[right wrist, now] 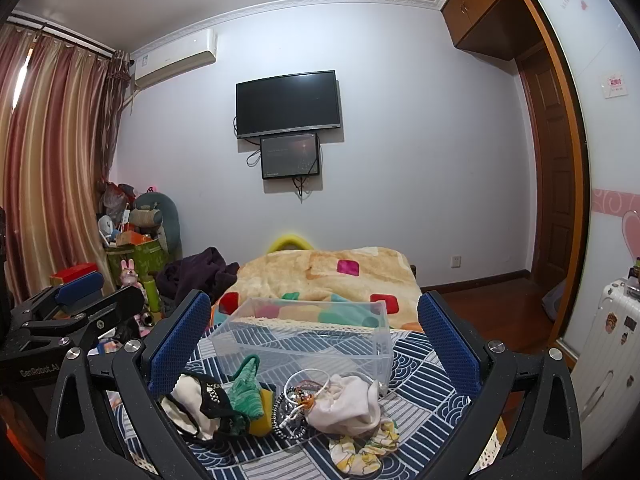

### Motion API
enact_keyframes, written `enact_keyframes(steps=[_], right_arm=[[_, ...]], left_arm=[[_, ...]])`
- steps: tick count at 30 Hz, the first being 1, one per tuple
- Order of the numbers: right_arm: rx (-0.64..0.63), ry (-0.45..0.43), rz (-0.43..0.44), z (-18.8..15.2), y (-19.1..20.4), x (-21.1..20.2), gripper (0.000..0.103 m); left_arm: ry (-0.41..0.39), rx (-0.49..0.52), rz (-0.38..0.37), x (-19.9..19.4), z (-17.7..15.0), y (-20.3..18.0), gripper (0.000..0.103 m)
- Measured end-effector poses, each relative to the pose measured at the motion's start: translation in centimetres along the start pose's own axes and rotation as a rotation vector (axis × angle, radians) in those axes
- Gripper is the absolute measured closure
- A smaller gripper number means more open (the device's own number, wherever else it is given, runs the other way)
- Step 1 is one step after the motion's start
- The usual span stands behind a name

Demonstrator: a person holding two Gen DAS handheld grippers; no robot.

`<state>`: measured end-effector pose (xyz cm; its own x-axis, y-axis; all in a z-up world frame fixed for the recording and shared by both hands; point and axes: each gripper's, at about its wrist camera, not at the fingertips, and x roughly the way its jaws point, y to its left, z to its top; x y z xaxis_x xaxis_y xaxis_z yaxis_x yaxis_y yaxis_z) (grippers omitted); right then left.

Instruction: Organize soft objects

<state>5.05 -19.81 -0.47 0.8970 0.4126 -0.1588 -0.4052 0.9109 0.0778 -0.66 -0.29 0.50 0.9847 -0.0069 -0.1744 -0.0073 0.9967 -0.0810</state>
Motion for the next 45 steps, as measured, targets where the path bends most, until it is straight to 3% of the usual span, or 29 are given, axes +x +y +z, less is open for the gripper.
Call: enact_keyframes(steps=[8,13,27,29,35,40,45], right_arm=[[0.001,0.000,0.000,0.0,0.0,0.0,0.000],[-0.006,0.025,0.004,-0.3,-0.2,0.5,0.000],[0.029,0.252,0.044,-4.4,-2.0,5.1,0.000],[0.030,0.272,0.041,-4.9,-2.3,5.4,0.004],[0.059,0.364,0.029,-6.4,-3.2,6.9,0.028],[0.086,0.455,0.032,-8.0,-4.0,8.7,0.042],[0.152,0.521,0.061,-9.0,-5.0,9.4,0.049]], left_arm=[[0.005,0.003,-0.003,0.4,-0.1,0.2,0.000],[0.059,-0.016,-0.006,1.5,-1.2,1.0,0.000],[0.260,-0.084,0.051,6.7,-7.3,5.6,0.002],[0.298,-0.087,0.054,7.0,-7.7,6.0,0.014],[0.355,-0.073,0.074,8.1,-9.0,6.9,0.028],[0.401,-0.072,0.045,9.2,-10.1,6.7,0.044],[0.412,-0.084,-0.015,9.3,-10.3,6.6,0.054]])
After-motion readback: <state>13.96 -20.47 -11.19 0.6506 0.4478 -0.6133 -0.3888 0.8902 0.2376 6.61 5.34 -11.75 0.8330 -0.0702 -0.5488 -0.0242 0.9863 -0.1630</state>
